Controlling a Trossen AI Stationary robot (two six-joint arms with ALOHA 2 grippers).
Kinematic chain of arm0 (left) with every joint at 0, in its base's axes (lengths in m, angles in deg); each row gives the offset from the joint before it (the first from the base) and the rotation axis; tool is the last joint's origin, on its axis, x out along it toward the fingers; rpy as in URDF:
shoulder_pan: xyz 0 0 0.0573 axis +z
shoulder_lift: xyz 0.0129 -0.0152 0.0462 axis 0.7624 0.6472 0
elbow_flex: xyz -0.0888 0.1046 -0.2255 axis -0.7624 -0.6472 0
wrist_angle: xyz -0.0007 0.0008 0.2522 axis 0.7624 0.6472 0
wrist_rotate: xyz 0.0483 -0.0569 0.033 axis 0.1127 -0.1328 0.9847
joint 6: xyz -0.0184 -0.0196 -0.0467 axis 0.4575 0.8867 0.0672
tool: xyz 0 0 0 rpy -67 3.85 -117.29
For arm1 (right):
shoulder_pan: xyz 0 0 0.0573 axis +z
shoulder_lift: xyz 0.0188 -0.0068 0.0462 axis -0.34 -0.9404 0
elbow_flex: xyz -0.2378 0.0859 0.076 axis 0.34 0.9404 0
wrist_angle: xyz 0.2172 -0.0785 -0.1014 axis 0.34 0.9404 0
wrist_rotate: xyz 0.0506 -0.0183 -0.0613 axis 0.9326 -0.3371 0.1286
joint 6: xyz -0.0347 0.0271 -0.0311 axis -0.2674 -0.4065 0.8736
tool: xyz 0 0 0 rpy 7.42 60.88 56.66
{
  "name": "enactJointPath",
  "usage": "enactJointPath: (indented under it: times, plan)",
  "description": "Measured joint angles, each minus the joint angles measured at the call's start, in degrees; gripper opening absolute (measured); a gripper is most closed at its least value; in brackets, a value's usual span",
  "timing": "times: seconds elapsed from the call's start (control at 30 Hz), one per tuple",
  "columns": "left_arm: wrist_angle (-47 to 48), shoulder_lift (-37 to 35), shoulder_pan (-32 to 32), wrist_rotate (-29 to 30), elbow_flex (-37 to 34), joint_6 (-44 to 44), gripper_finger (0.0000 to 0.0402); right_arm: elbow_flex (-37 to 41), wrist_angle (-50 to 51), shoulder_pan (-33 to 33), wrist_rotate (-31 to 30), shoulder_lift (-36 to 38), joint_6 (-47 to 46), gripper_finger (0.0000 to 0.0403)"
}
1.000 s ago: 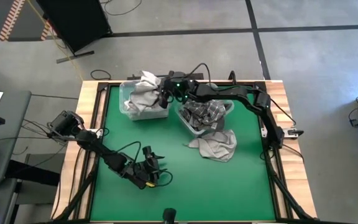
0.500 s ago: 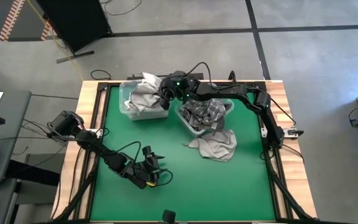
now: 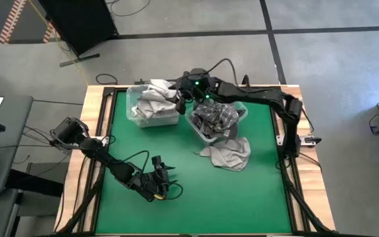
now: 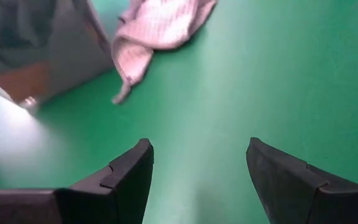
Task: Sort towels by color in basket
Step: Put the bottom light gray towel into the left transparent bin
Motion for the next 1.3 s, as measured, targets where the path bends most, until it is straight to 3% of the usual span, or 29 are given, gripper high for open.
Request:
enactJointPath:
  times: [0.1,0.23,0.4,0.47,0.7,0.87,1.1,1.3]
  plan:
    - [0.5,0.0,0.0,4.0,1.3,-3.1,0.0247,0.0,5.1,0.8,-0.6,3.8,0.1,0.0285]
    - [4.5,-2.7,0.0,14.8,3.1,-6.6,0.0247,0.0,14.1,2.8,-3.3,9.1,1.0,0.0285]
    - [10.4,-11.2,0.4,29.9,3.5,-12.3,0.0239,0.0,27.8,7.3,-6.7,14.7,1.5,0.0285]
    - [12.3,-16.2,1.9,31.5,3.5,-15.2,0.0234,0.0,32.4,9.4,-8.6,16.4,1.5,0.0285]
    - [19.2,-32.8,15.7,20.2,3.5,-19.3,0.0218,0.0,45.9,17.5,-12.0,20.5,-4.4,0.0285]
    - [21.9,-38.9,28.9,9.3,3.5,-20.4,0.0215,0.0,55.9,24.7,-12.2,21.3,-10.4,0.0285]
    - [23.7,-37.6,45.2,-5.4,3.5,-21.6,0.0215,0.1,63.3,36.6,-16.6,19.9,-18.1,0.0285]
    - [21.2,-31.5,54.7,-10.8,3.5,-24.0,0.0215,0.9,62.8,45.2,-24.4,19.2,-23.7,0.0286]
